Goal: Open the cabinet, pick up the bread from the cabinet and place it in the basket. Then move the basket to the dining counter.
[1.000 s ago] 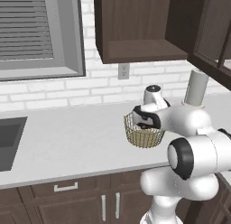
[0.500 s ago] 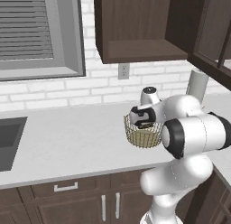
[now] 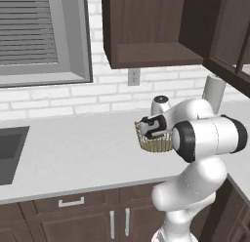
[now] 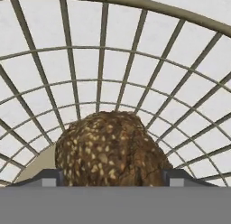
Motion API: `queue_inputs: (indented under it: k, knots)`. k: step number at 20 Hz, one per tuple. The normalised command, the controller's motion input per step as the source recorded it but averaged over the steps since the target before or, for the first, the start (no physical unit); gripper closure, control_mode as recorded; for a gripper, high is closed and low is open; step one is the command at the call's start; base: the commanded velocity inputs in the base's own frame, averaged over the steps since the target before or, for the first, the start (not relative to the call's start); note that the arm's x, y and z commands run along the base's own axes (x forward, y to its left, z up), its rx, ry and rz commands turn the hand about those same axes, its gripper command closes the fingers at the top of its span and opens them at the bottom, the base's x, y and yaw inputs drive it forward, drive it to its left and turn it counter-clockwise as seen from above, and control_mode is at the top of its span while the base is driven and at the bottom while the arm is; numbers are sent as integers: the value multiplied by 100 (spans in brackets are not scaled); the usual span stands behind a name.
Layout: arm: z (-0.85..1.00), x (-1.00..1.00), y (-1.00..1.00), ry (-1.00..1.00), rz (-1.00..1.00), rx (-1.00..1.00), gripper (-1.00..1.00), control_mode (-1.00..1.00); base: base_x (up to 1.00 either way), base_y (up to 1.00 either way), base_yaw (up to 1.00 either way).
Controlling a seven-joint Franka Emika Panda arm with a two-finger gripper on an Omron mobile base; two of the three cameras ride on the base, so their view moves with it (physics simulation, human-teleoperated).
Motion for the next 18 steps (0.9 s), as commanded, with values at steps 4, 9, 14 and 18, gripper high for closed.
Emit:
queue_inputs:
  k: [4, 9, 14, 18]
  knots:
    - [-9, 14, 0, -11, 5, 0, 100, -100, 0, 0, 0]
    - [0, 0, 0, -6, 1, 0, -100, -100, 0, 0, 0]
    - [13, -15, -3, -4, 0, 0, -100, -100, 0, 0, 0]
    - [80, -29, -4, -1, -3, -1, -100, -100, 0, 0, 0]
